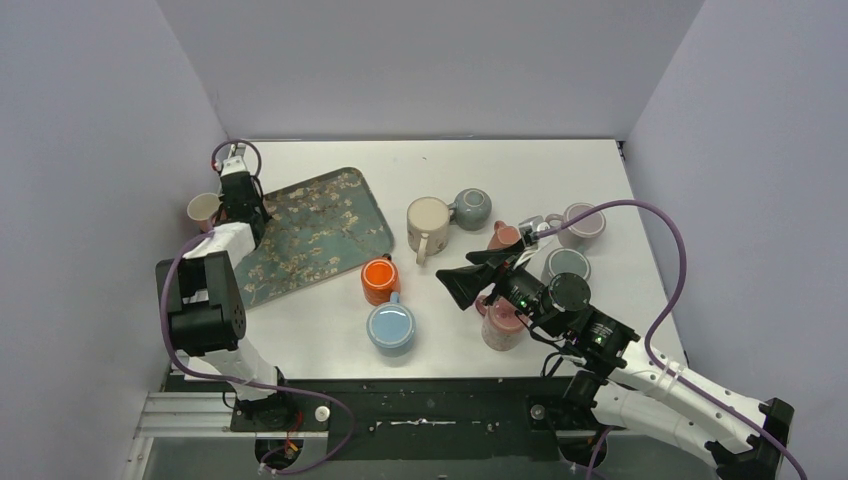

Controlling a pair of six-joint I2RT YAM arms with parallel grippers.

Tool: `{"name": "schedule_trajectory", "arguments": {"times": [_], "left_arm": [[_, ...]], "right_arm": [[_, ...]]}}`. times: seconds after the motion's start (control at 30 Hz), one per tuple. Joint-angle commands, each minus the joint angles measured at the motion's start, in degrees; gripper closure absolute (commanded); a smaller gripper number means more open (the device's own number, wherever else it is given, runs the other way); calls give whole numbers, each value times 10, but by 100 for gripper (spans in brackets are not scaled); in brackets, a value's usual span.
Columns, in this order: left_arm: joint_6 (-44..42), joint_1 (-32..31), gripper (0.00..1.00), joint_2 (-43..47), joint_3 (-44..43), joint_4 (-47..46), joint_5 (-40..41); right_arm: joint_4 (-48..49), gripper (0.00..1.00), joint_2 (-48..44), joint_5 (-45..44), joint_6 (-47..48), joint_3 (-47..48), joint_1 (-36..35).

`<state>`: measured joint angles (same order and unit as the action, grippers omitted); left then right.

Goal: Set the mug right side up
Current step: Place the cup on the tray.

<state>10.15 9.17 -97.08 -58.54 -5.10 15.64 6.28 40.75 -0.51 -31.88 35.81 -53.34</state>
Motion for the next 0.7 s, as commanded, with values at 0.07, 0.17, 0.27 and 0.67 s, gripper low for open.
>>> {"name": "schedule_trajectory", "arguments": {"times": [0.07, 0.17, 0.27, 0.67], "left_arm": [[-9, 2, 100, -11, -51, -64, 18], [-7, 2, 97, -16, -58, -49, 24], [-6, 2, 95, -18, -60, -39, 32], [-2, 2, 81, 2, -74, 10, 48]], "right_arm": [[6, 0, -12, -18, 15, 28, -2], [4, 0, -13, -20, 14, 26, -2], [4, 0, -14, -20, 15, 25, -2], [5, 0, -22, -20, 16, 20, -2]]}}
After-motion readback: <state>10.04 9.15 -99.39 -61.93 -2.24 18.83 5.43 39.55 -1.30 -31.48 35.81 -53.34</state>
